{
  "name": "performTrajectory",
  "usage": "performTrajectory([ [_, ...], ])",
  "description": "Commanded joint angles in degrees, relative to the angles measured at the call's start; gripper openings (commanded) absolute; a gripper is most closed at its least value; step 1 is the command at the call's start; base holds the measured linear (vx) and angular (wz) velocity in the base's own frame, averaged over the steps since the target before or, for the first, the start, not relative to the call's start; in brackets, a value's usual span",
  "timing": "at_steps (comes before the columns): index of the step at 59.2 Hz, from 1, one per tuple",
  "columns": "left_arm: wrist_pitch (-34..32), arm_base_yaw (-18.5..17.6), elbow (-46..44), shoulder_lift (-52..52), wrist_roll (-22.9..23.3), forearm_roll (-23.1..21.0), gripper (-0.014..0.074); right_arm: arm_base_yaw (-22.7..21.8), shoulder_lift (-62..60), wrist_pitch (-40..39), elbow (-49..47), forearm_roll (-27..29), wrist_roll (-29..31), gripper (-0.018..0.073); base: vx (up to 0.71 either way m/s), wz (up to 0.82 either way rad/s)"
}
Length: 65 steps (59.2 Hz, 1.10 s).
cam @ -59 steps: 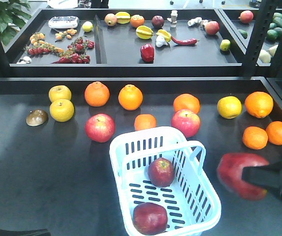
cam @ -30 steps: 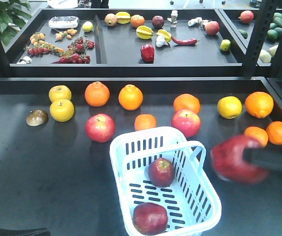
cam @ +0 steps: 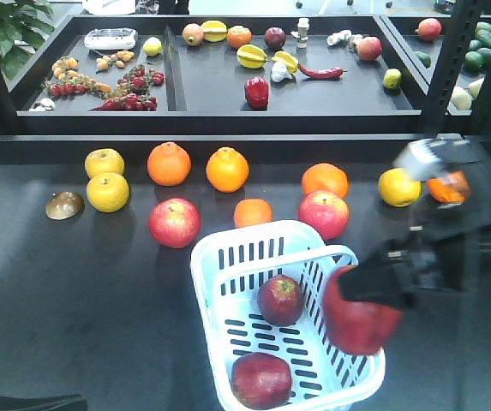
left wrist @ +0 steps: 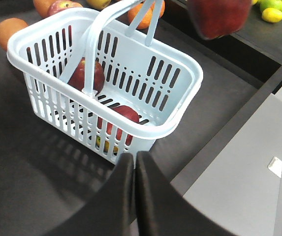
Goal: Pick three apples into basket with both arms
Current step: 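Lift the third apple into the basket and release it with the right gripper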
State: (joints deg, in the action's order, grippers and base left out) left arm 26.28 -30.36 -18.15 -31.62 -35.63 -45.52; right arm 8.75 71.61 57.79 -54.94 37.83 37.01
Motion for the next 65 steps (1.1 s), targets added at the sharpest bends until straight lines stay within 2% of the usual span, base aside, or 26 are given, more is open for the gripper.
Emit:
performTrajectory([
  [1,-2.43,-0.17,-1.34,-0.03,0.10,-1.48,-0.0006,3.74,1.42,-7.42,-1.89,1.16,-1.30,-0.0004,0.00,0.00],
  [10,-2.43,-0.17,-1.34,-0.03,0.10,-1.48,-0.0006,7.77,6.77,-9.94,-1.89,1.02,-0.77,0.0022,0.00,0.00],
  [16,-2.43,-0.17,-1.34,-0.03,0.10,-1.48,-0.0006,8.52,9.68,-10.62,-1.89,1.46,0.36,0.0095,0.00,0.00],
  [21,-2.43,-0.17,-1.34,-0.03,0.10,-1.48,-0.0006,8.57,11.13,-10.62,-1.89,2.17,0.96,0.0203,0.00,0.00],
  [32,-2.50,-0.17,-1.34,-0.03,0.10,-1.27,-0.0006,8.57,11.55,-10.93,-1.89,1.86,1.35,0.0531,0.00,0.00],
  [37,-2.50,-0.17,-1.34,-0.03,0.10,-1.27,-0.0006,8.57,11.55,-11.05,-1.89,1.78,1.30,0.0617,0.00,0.00],
  [40,-2.50,-0.17,-1.34,-0.03,0.10,-1.27,-0.0006,8.57,11.55,-11.10,-1.89,1.73,1.30,0.0638,0.00,0.00],
  [48,-2.50,-0.17,-1.34,-0.03,0.10,-1.27,-0.0006,8.57,11.49,-10.96,-1.89,1.62,1.30,0.0616,0.00,0.00],
  [55,-2.50,-0.17,-1.34,-0.03,0.10,-1.27,-0.0006,8.51,10.61,-9.32,-1.94,1.62,1.15,0.0517,0.00,0.00],
  [58,-2.50,-0.17,-1.34,-0.03,0.10,-1.27,-0.0006,8.37,9.70,-8.29,-1.94,1.40,1.15,0.0448,0.00,0.00],
  [65,-2.50,-0.17,-1.34,-0.03,0.10,-1.27,-0.0006,8.37,5.87,-5.66,-1.94,0.57,1.27,0.0195,0.00,0.00],
])
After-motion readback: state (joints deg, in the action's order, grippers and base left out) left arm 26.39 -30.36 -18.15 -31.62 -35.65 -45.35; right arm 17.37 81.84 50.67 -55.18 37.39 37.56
